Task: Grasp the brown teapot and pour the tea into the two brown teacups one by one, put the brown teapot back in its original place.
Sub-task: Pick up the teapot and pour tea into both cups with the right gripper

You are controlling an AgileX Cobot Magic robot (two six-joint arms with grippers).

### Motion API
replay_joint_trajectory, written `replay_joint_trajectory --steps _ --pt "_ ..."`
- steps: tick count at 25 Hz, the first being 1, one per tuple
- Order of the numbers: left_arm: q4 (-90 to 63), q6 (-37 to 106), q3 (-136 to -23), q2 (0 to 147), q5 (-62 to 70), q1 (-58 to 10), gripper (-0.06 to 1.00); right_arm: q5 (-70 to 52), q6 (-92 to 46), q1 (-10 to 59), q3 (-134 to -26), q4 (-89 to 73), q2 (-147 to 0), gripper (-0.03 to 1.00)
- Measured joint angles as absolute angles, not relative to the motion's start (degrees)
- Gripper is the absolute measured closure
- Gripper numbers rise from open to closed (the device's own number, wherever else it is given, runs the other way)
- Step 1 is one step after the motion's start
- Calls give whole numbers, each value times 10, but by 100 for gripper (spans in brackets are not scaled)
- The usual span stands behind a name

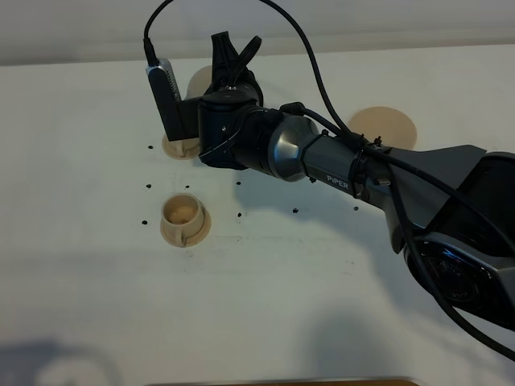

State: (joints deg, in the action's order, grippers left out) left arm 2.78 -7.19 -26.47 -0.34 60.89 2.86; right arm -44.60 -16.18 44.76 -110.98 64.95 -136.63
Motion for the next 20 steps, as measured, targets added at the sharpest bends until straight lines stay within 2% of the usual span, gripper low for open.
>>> replay_joint_trajectory --steps 20 --pt "28 -72 -265 -3 609 29 50 -447 -203 448 -1110 659 -1366 88"
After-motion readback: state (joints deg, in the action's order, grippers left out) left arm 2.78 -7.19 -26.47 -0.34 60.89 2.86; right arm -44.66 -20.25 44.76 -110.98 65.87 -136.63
